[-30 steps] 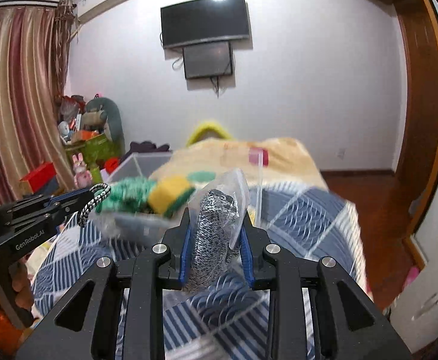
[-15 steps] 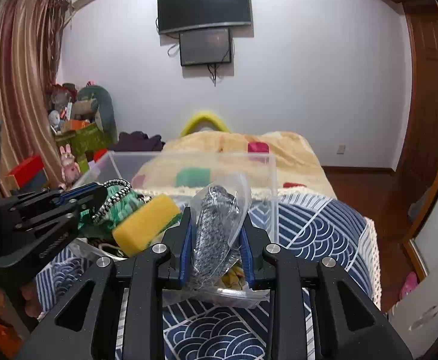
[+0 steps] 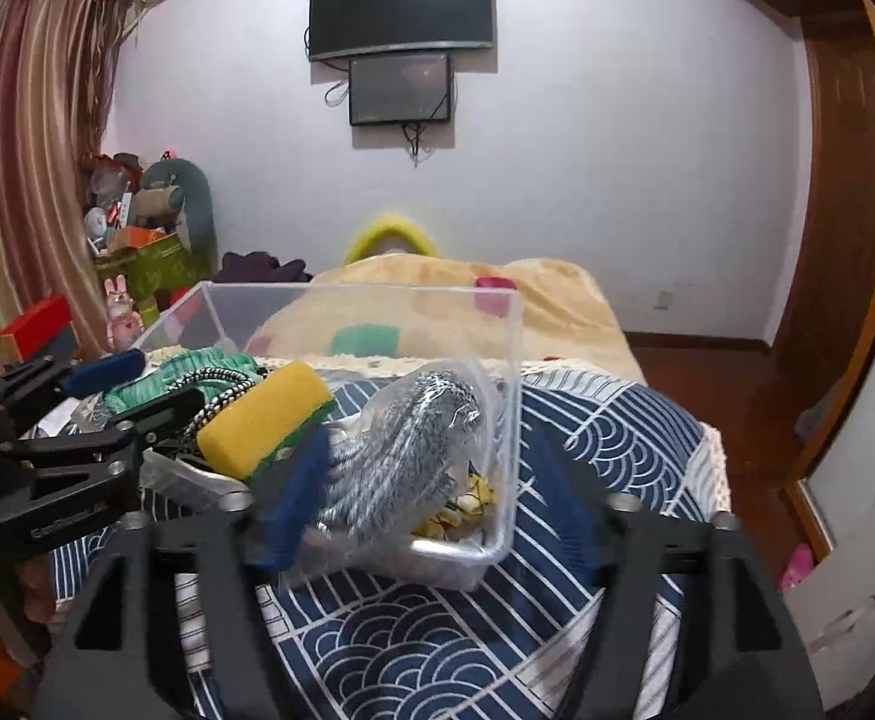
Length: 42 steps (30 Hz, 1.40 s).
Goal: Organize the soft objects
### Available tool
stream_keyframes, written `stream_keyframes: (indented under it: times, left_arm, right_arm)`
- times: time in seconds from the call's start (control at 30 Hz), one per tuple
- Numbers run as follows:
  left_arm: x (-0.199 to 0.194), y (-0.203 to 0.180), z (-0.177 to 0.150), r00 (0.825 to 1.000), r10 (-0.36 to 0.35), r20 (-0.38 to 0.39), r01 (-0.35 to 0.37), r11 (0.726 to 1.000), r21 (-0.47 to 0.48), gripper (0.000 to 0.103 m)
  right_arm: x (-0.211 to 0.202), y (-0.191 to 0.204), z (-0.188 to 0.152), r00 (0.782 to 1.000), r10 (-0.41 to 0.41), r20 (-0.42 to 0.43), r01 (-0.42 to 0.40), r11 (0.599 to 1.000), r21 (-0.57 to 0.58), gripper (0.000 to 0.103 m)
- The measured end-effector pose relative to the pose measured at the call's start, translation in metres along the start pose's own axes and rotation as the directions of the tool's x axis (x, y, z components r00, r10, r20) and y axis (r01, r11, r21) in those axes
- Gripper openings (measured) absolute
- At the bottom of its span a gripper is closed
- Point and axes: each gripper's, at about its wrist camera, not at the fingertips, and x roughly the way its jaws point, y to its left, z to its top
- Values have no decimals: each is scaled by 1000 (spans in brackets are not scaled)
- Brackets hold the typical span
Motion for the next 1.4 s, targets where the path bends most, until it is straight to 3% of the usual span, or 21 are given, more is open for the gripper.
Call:
stream_keyframes:
  times: [0.2,0.4,0.6,0.9,1.4]
  left_arm:
    - [-28,4,1,999,-36,23,37,999,-39,75]
    - [-63,16,11,993,-71,97,80,992,-96,93]
    - [-101,14,17,981,-92,169,108,991,-84,100]
    - [-137,12,13,969,-119,218,137,988,-68,102]
    - [-140,17,7,968,-110,226,133,987,-93,103]
  right_arm:
    - [-24,0,5,997,-27,66,28,1000,-9,83]
    - [-58,5,16,986,10,167,-9,1000,-9,92]
    - [-82,13,20,970,50,236,-47,999,-19,98]
    - [-100,24,17,952,85,295,-83,996,-19,103]
    - [-95,28,6,956,95,278,-95,995,-11,103]
